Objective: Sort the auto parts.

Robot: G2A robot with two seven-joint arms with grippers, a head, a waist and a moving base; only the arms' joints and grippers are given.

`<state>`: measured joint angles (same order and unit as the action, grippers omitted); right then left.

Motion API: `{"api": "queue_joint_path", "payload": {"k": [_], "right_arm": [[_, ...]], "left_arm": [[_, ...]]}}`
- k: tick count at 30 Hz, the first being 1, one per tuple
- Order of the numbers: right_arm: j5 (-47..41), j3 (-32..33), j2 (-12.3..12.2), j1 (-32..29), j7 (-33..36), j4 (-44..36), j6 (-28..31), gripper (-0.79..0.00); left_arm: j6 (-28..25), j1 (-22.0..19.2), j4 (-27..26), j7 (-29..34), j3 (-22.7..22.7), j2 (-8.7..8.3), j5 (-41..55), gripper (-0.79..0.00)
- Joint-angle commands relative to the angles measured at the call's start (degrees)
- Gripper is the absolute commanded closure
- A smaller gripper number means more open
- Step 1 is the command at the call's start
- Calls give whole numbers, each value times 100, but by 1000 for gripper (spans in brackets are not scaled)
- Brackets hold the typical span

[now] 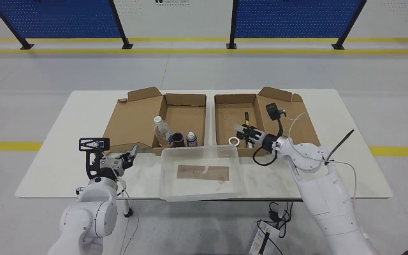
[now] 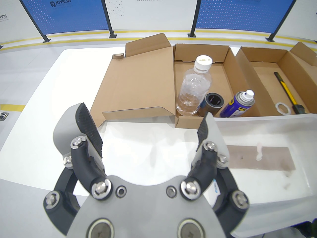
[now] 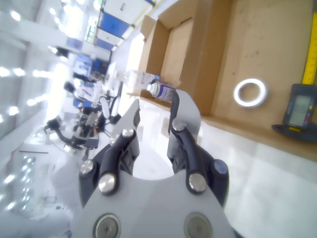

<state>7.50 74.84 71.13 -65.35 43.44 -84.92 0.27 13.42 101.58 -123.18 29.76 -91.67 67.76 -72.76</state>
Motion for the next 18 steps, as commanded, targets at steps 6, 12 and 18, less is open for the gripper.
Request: {"api": "queue_joint_path", "payload": {"k": [6, 12, 18], "right_arm": [[-248, 168, -36, -378, -204, -356, -200, -277], [-250, 346, -88, -717, -271, -804, -409, -289], [-40, 453, -144, -1006, -259, -1269, -788, -336]], "left_arm": [[0, 0, 0, 0, 0, 0, 0, -785], [0, 0, 0, 0, 0, 0, 0, -785], [0, 0, 0, 0, 0, 0, 0, -785]]}}
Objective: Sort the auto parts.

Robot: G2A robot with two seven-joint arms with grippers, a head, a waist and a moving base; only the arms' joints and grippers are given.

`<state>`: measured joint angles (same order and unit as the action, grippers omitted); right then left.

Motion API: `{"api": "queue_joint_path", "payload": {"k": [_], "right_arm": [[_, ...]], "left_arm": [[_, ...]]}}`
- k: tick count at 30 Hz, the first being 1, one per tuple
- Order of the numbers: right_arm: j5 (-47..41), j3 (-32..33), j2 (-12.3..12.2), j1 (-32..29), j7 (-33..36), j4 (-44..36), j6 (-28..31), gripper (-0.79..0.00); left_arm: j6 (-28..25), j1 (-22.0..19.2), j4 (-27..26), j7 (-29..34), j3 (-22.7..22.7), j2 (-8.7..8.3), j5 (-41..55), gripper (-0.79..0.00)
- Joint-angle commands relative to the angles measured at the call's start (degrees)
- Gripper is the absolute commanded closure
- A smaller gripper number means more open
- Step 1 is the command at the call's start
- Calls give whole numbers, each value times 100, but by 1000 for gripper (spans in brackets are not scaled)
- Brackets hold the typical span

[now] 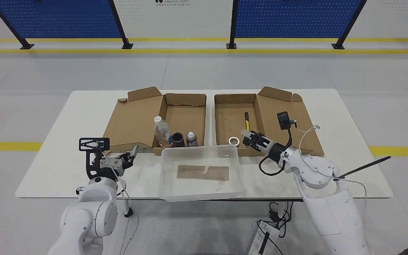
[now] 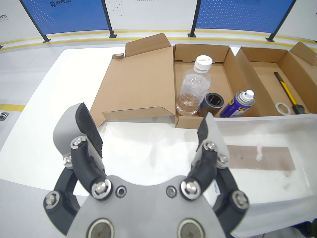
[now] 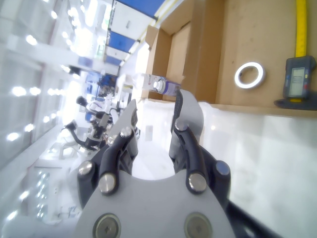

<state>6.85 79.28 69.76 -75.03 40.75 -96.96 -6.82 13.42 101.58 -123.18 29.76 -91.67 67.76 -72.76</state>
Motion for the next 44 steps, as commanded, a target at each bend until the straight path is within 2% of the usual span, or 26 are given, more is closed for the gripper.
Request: {"api": "queue_joint_path", "payload": {"k": [1, 5, 16, 17, 18, 19, 20, 21, 22, 27, 30, 44], "right_arm": [[43, 22, -14, -78, 11, -130, -134, -345], [224, 76, -50, -225, 31, -395, -343, -360], [291, 182, -116, -398, 138, -589, -354, -400], [286, 185, -121, -385, 154, -572, -337, -434], [275, 184, -125, -369, 178, -552, -318, -539], [262, 188, -129, -349, 197, -518, -300, -736], [255, 190, -130, -342, 203, -505, -294, -785], [255, 190, -130, -342, 203, -505, -294, -785], [256, 190, -131, -343, 204, -507, -294, -533], [255, 190, -131, -342, 203, -505, -294, -727], [255, 190, -131, -342, 203, -505, -294, -775], [255, 190, -130, -342, 203, -505, -294, -785]], "left_arm": [[0, 0, 0, 0, 0, 0, 0, -785], [0, 0, 0, 0, 0, 0, 0, -785], [0, 0, 0, 0, 0, 0, 0, -785], [0, 0, 0, 0, 0, 0, 0, -785], [0, 0, 0, 0, 0, 0, 0, -785], [0, 0, 0, 0, 0, 0, 0, -785], [0, 0, 0, 0, 0, 0, 0, -785], [0, 0, 0, 0, 0, 0, 0, -785], [0, 0, 0, 0, 0, 0, 0, -784], [0, 0, 0, 0, 0, 0, 0, -784], [0, 0, 0, 0, 0, 0, 0, -785], [0, 0, 0, 0, 0, 0, 0, -784]]}}
